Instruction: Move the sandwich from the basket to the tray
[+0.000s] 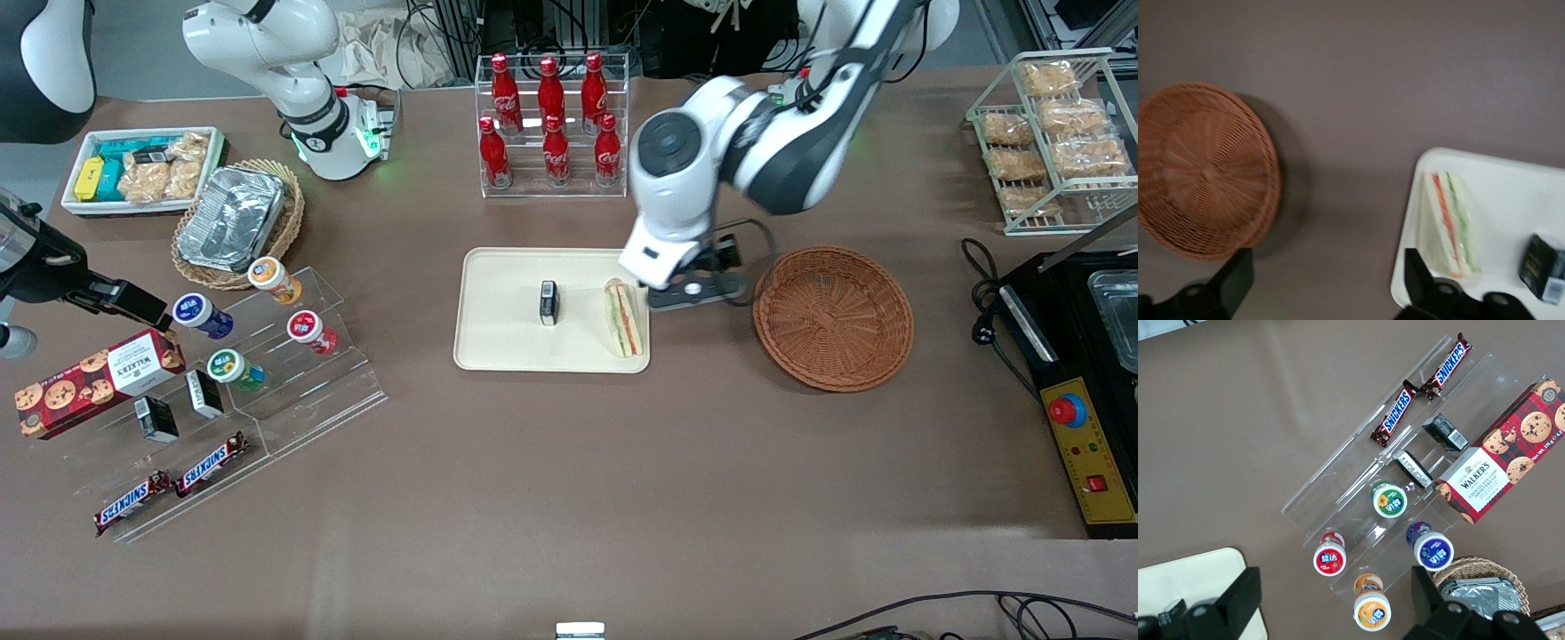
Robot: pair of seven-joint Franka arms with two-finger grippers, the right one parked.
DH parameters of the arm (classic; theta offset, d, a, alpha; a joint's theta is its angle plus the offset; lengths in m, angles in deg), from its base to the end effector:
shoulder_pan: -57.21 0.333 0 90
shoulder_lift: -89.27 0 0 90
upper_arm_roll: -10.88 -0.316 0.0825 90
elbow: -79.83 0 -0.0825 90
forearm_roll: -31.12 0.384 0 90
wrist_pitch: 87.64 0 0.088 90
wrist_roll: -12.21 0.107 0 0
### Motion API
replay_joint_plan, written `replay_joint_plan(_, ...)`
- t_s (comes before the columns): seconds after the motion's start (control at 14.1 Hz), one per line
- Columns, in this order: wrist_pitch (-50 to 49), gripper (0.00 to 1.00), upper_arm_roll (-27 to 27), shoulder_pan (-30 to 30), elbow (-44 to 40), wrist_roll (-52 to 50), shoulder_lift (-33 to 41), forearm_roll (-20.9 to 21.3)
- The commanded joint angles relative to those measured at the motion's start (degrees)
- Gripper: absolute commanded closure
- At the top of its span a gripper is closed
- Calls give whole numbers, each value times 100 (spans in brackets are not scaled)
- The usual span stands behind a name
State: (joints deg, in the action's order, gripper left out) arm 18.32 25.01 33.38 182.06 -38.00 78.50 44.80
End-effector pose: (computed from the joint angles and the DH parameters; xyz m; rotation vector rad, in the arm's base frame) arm 0.4893 -0.3486 0.4414 -2.9250 -0.1993 -0.0621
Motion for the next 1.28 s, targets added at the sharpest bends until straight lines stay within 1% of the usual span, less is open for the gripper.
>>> replay_joint_plan(0.0, -293, 0, -41, 483, 69, 641, 425, 302)
replay_joint_plan(0.07, -390, 0, -59, 676, 60, 957, 540, 311)
replay_joint_plan(0.28, -575, 0, -24, 1581, 51, 2063, 865, 224)
replay_joint_plan(0.35, -733, 0, -41, 1818, 51, 2520, 997, 128)
replay_joint_plan(0.5, -935, 0, -41, 2451, 51, 3653, 1199, -249)
replay_joint_plan(0.57, -1067, 0, -59, 2593, 25, 4146, 1322, -382)
replay_joint_plan(0.64, -1190, 0, -129, 2707, -1, 4603, 1410, -479)
replay_joint_plan(0.71, -1261, 0, -364, 2709, -10, 5008, 1463, -593)
replay_joint_plan(0.78, -1270, 0, -645, 2648, -71, 5334, 1499, -838)
replay_joint_plan(0.85, -1305, 0, -848, 2595, -211, 5407, 1490, -1092)
replay_joint_plan(0.92, -1375, 0, -893, 2577, -421, 5451, 1447, -1234)
replay_joint_plan(1.06, -1385, 0, -833, 2568, -756, 5460, 1332, -1358)
replay_joint_plan(1.2, -1349, 0, -666, 2559, -1142, 5443, 1131, -1324)
